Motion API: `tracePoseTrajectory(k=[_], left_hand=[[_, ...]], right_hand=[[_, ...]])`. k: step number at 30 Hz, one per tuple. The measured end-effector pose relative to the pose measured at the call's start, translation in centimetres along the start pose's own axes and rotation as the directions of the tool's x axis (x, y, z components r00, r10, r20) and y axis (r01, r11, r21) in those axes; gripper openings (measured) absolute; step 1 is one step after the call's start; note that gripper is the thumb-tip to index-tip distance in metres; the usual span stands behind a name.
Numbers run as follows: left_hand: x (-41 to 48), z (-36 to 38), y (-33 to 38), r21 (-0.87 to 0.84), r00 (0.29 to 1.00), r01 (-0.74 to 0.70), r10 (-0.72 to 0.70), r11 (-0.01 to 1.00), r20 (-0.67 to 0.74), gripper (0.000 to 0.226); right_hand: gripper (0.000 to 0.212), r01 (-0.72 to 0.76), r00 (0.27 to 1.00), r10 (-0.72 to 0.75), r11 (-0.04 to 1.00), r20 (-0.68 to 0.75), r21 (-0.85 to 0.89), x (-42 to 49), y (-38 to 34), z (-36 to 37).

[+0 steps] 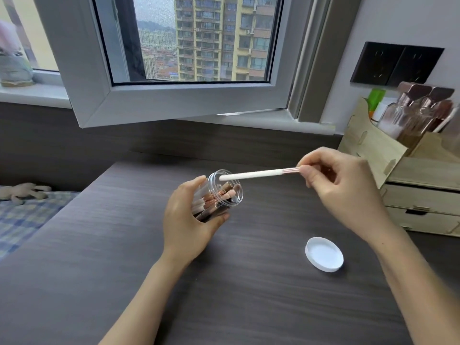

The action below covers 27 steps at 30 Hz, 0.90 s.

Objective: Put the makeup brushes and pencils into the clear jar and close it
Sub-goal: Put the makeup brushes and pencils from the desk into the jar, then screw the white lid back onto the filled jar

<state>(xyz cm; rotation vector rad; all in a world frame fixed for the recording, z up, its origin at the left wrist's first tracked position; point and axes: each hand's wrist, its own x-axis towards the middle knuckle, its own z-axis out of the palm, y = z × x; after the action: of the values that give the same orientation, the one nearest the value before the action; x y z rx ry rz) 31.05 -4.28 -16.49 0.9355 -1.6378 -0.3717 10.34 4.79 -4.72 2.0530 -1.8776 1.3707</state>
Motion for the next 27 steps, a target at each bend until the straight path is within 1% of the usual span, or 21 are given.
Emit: tracePoseTrajectory(k=[2,4,6,9,11,14,15,17,18,19,20,21,22,23,24,25,27], left_hand=[[0.0,0.0,0.2,0.011,0.999,-0.039,0.039,0.999,-0.003,0.074],[-0.1,0.0,0.2,0.009,0.998,-0.057,0.057,0.998,0.006,0.074],[-0.2,0.1,0.2,-0.003,0.998,-0.055,0.055,0.998,0.025,0.073],[-0.3,0.1,0.3,-0.018,0.997,-0.056,0.057,0.998,0.055,0.071],[-0.2,0.1,0.3,-0.026,0.997,-0.031,0.033,0.999,0.064,0.072],[0.0,-0.1,0.1,-0.025,0.998,0.018,-0.017,1.000,0.060,0.075],[0.0,-0.1,0.1,-0.026,0.998,0.034,-0.033,0.999,0.061,0.076],[0.0,-0.2,0.0,-0.035,0.997,0.056,-0.053,0.998,0.061,0.076],[0.1,-0.2,0.0,-0.045,0.997,0.061,-0.059,0.997,0.057,0.076],[0.1,-0.2,0.0,-0.064,0.996,0.070,-0.066,0.996,0.054,0.076],[0.1,-0.2,0.0,-0.087,0.996,0.078,-0.073,0.993,0.053,0.076],[0.1,-0.2,0.0,-0.110,0.995,0.083,-0.078,0.990,0.055,0.075],[0.1,-0.2,0.2,-0.131,0.995,0.089,-0.082,0.987,0.059,0.074],[0.0,-0.1,0.3,-0.151,0.994,0.097,-0.087,0.984,0.067,0.073],[-0.1,0.0,0.6,-0.171,0.993,0.102,-0.090,0.980,0.078,0.073],[-0.2,0.1,0.9,-0.191,0.992,0.105,-0.089,0.976,0.088,0.071],[-0.4,0.4,1.6,-0.230,0.989,0.120,-0.095,0.966,0.118,0.067]], right_hand=[[0.008,0.050,0.998,-0.049,0.998,0.037,-0.024,0.5,-0.9,1.0],[0.006,0.077,0.995,-0.078,0.997,0.069,0.012,1.1,-1.6,2.7],[0.005,0.071,0.992,-0.078,0.995,0.099,0.068,1.8,-2.1,4.7],[0.006,0.082,0.993,-0.088,0.993,0.076,0.087,2.0,-2.4,7.4],[0.010,0.136,0.989,-0.139,0.989,0.044,0.061,1.9,-2.2,8.4],[0.023,0.174,0.981,-0.179,0.982,0.068,0.078,1.6,-1.6,8.0],[0.026,0.151,0.984,-0.160,0.982,0.073,0.114,1.3,-1.1,7.4],[0.027,0.056,0.995,-0.069,0.983,0.069,0.172,0.4,0.7,5.8],[0.026,-0.004,0.995,-0.011,0.988,0.099,0.152,-0.3,2.0,4.8],[0.026,-0.071,0.984,0.058,0.995,0.168,0.076,-1.2,3.6,3.6],[0.029,-0.133,0.952,0.141,0.990,0.271,-0.048,-2.2,5.3,2.4],[0.038,-0.176,0.894,0.237,0.966,0.381,-0.188,-3.3,6.8,1.3],[0.049,-0.199,0.818,0.331,0.930,0.470,-0.309,-4.5,7.9,0.4],[0.060,-0.196,0.750,0.399,0.896,0.528,-0.399,-5.6,8.8,-0.2],[0.068,-0.174,0.706,0.434,0.873,0.560,-0.456,-6.5,9.4,-0.5],[0.073,-0.153,0.685,0.446,0.861,0.576,-0.484,-7.2,9.8,-0.6],[0.074,-0.160,0.689,0.443,0.865,0.573,-0.476,-7.9,10.0,-0.4]])
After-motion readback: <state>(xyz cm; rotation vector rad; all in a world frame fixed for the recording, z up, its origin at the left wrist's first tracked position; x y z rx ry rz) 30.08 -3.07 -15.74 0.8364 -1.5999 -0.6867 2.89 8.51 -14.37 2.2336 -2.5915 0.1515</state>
